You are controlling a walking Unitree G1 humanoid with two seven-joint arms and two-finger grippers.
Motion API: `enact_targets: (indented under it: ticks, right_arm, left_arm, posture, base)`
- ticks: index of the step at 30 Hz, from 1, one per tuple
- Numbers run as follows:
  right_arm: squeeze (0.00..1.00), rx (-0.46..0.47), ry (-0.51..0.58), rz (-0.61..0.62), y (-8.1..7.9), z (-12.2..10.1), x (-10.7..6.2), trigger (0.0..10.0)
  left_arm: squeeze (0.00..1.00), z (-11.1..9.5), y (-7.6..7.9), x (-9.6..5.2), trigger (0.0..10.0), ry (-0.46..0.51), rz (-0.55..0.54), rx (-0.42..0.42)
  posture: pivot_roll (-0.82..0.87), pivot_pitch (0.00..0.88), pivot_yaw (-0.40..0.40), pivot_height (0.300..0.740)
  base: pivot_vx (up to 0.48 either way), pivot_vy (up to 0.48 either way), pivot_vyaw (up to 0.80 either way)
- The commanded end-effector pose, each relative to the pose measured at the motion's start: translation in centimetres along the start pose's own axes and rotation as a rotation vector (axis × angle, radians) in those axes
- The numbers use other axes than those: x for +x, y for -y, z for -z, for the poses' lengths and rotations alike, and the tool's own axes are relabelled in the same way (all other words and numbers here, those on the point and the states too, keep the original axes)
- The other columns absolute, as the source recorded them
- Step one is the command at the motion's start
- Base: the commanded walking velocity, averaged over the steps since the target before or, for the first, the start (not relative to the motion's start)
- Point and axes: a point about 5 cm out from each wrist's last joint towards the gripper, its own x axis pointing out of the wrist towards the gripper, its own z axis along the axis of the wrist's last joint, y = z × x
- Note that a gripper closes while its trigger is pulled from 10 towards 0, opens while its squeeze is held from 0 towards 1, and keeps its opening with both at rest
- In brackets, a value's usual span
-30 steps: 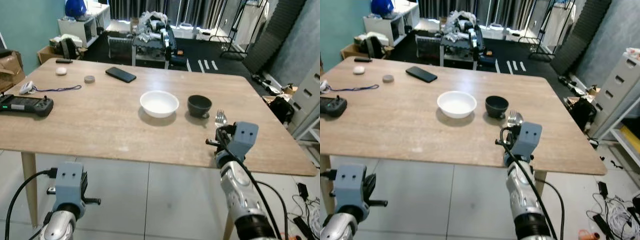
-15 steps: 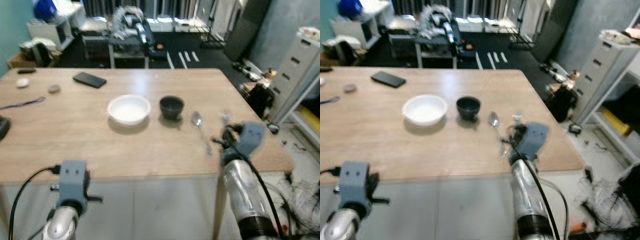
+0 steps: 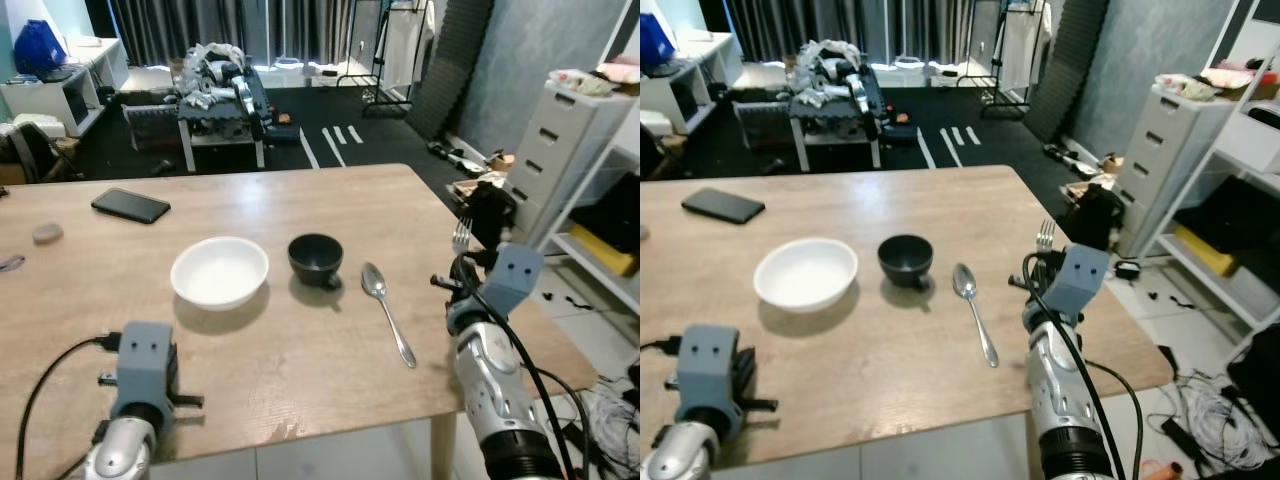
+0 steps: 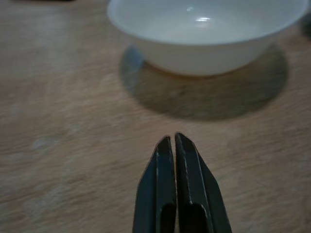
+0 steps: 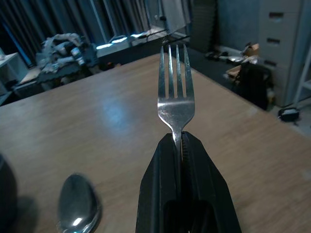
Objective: Setting the table
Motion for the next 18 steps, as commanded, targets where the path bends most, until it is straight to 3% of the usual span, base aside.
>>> enact_targets:
  ticks: [1,6,10,18]
  right_arm:
    - [0.00,0.012,-0.018,-0.036,-0.6,0.5,-0.3,10.0]
    - [0.00,-0.004,-0.033,-0.133,-2.0,0.8,-0.5,10.0]
    - [0.00,-0.074,-0.107,-0.271,-3.8,1.5,-0.5,10.0]
    - [0.00,-0.163,-0.160,-0.284,-4.8,2.2,0.7,10.0]
  left_arm:
    - [0.00,0.9,-0.3,-0.5,10.0,-0.040,-0.013,0.011]
    - [0.00,1.0,-0.3,-0.6,10.0,-0.042,-0.015,0.011]
    - [0.00,1.2,-0.3,-0.9,10.0,-0.048,-0.013,0.011]
    - [0.00,0.9,-1.2,-2.2,10.0,-0.041,-0.011,0.004]
  posture:
    - [0.13,0.146,0.032,0.740]
    - [0.13,0.147,0.030,0.740]
    - [0.14,0.151,0.024,0.740]
    - [0.18,0.170,0.009,0.740]
  base:
    - [0.000,0.000,0.00]
    - [0.000,0.000,0.00]
    - [0.000,0.000,0.00]
    - [0.000,0.000,0.00]
